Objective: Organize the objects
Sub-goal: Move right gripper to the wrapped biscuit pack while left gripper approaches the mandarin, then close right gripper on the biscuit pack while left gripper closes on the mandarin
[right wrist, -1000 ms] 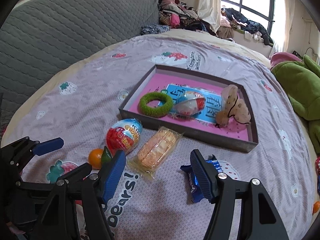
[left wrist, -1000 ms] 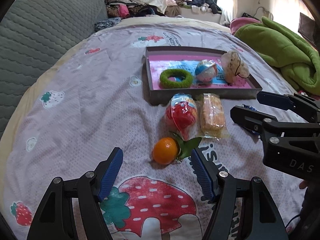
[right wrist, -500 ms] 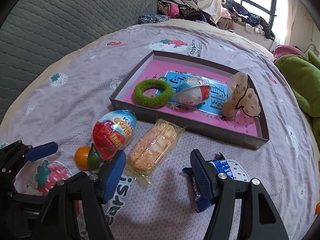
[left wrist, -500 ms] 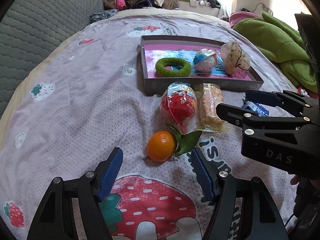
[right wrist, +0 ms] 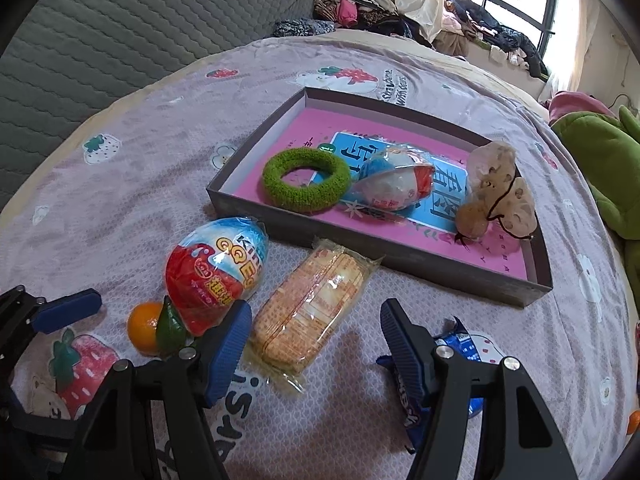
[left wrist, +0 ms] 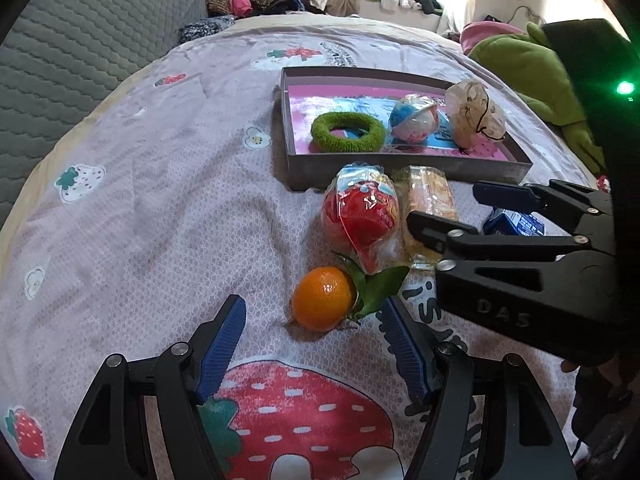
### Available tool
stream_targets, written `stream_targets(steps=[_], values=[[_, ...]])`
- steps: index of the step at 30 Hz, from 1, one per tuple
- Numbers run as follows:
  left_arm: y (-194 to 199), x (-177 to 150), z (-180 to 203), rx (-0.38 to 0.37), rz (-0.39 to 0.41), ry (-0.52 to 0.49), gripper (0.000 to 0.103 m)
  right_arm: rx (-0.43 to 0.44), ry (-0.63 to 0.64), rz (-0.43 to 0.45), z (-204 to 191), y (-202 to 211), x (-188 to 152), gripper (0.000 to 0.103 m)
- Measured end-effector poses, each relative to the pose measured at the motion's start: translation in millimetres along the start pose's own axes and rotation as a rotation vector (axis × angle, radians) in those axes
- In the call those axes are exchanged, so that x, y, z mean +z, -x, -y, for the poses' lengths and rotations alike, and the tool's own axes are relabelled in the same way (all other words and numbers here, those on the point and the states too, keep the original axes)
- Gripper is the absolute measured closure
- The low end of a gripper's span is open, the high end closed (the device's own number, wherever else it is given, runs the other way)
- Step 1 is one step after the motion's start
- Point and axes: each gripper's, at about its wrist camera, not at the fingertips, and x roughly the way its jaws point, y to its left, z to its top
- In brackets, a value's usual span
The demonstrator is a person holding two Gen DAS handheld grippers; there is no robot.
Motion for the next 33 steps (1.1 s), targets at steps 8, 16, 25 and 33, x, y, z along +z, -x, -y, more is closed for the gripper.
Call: stream_targets(steps=[8,16,25,33], values=[[-6,2,2,0.014,-0.005,-0.005,0.031,-0.026,-0.008,-0.023,-3,-16,2,0.036],[-14,4,-4,0.029,-0.013,0.023,0.031,-0.014,-0.017,-0.038,-3,-36,3,0.039],[-20,5,-8,0.026,-0.007,0.038,0.035,0.000,-0.007,-0.029,-2,-38,3,0.049],[-19,4,-2,-0.013,-0.005,0.018,0.064,0.016,0.020,-0.023,-6,-32,3,0.060]])
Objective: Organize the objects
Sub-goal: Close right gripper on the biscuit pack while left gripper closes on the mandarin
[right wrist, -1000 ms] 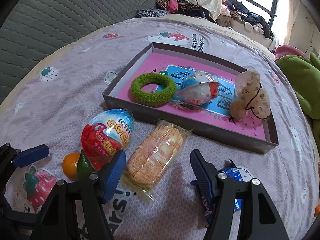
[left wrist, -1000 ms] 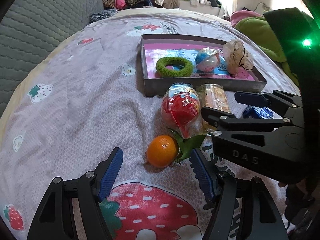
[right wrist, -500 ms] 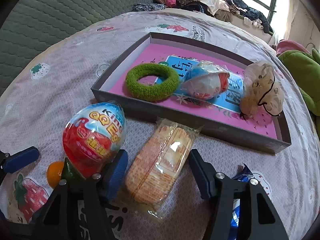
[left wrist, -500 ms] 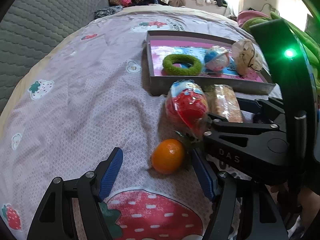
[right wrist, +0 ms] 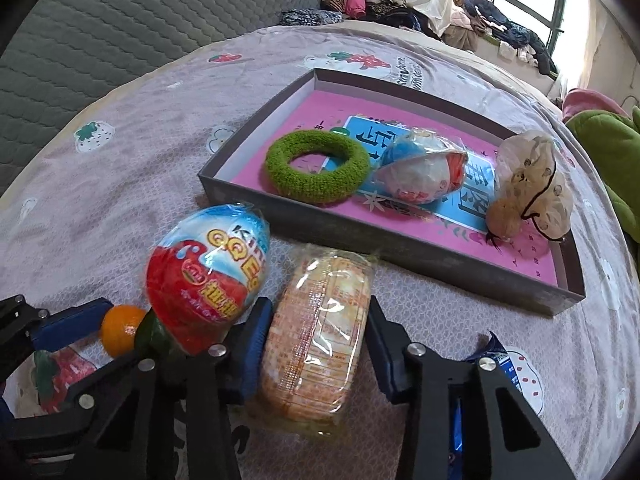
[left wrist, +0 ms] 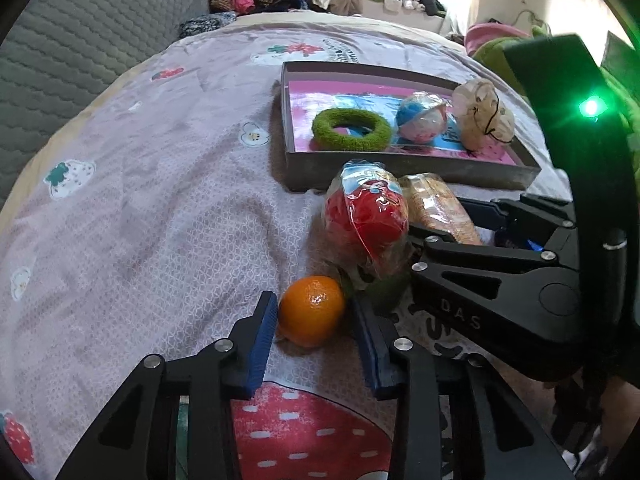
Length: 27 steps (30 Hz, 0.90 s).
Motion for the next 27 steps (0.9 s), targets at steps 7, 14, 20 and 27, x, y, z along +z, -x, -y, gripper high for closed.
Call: stream_targets(steps=[7,14,20,27], values=[[4,0,-7,-0.031,0.001,0.036,0.065,0.016,-0.005,0.021,0,13,0,0.062],[12,0,-5,-0.013,0.026,0.022,0.065,0.021,-0.020,0.030,4,23,-2,0.063],[20,1,-1,0.001,0.050,-0.004,0.065,0.039,-0.039,0.047,10,39,-2,0.063],[36,1,5,0.015,0.096,-0.024,0.065,0.035,-0.047,0.078,17,66,-5,0.063]])
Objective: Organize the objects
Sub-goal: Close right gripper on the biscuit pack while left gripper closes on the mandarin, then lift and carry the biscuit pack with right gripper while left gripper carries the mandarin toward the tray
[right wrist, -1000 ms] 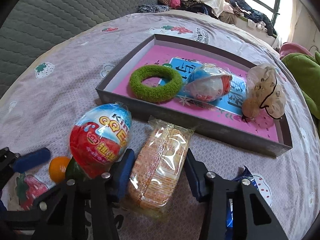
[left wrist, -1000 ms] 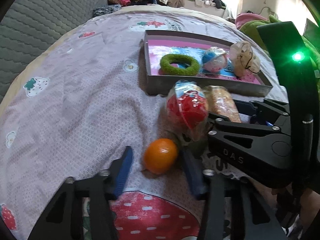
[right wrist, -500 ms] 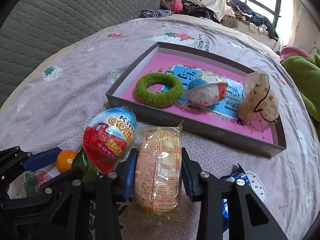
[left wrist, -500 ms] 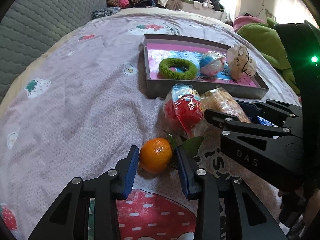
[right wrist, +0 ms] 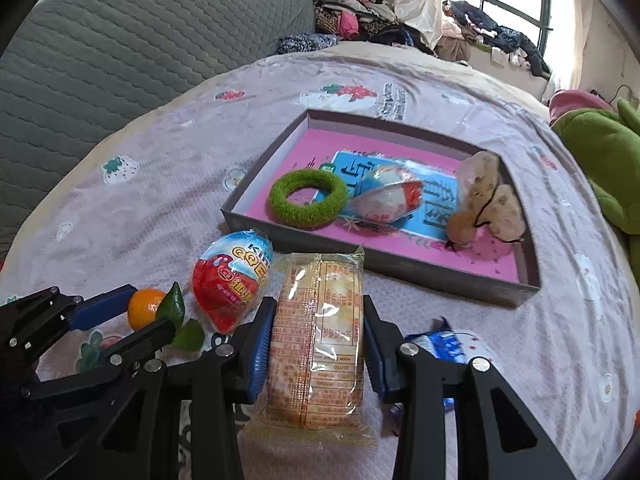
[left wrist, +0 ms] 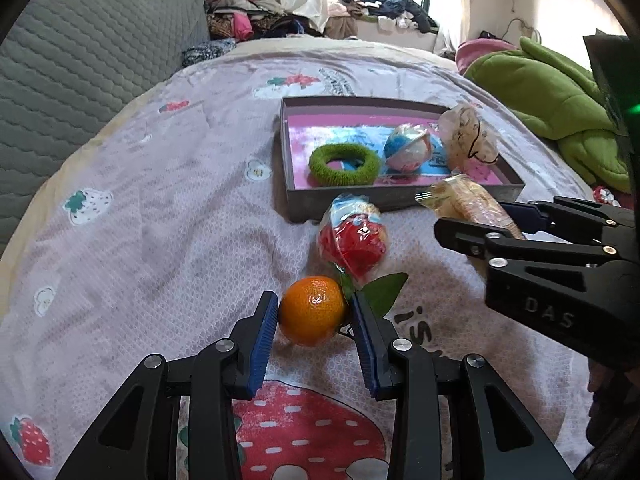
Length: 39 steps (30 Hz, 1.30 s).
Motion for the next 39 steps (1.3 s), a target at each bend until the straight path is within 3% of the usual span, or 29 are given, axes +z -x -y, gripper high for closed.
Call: stream_targets(steps=[23,39], values=[[48,27,50,0.017,0.071,-0.039,0.065,-0.011,-0.057,0.166,39,87,-2,0.063],[75,57,61,0.030,0.129,-0.055,0.065,0.005,-0.089,0.247,53,115,8,0.063]])
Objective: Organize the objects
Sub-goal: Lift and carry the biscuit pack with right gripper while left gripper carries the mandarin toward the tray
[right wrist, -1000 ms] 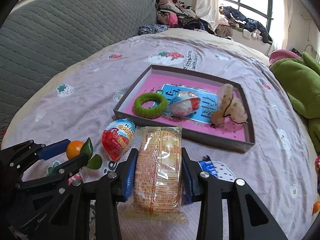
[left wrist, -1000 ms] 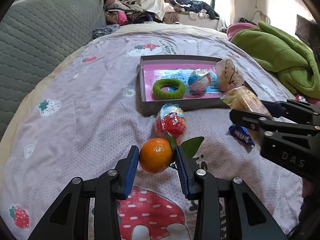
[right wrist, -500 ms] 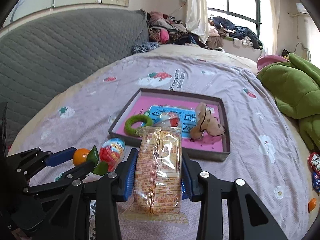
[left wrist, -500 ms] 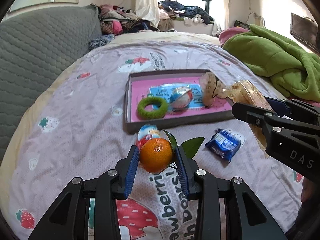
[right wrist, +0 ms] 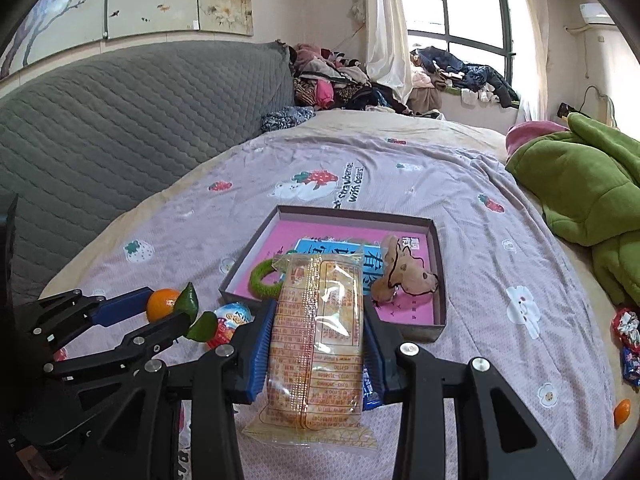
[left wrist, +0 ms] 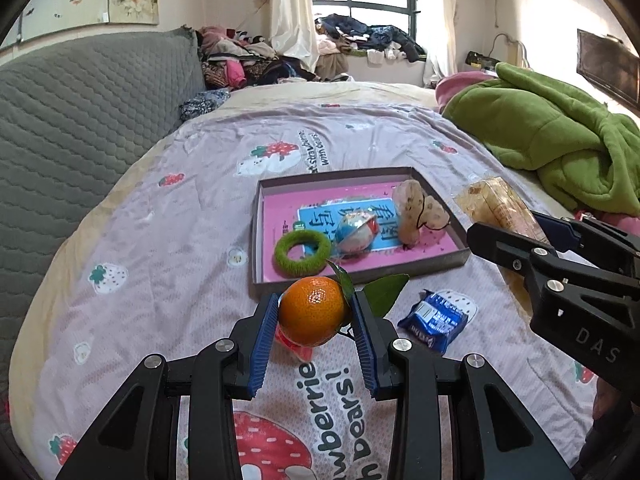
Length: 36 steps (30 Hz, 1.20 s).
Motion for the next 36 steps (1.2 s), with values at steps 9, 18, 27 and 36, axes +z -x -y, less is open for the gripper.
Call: stream_targets(steps=[9,18,27,36], values=[[-5,14,5,0.000,0.013,-0.007,0.065,0.000,-0.008,0.026,8,7,9,0.063],[-19,32,3,-0.007,0.019,-0.004,0.065,-0.019,-0.015,0.039,19,3,23,0.063],[-35,52,-2,-0.010,0.023,0.000,0.065,-0.026,-0.033,0.058,32,-7,42,0.063],[-61,74,-8,-0.013,0.012,0.010,0.065,-0.038,-0.066,0.044,51,-27,49,0.062]])
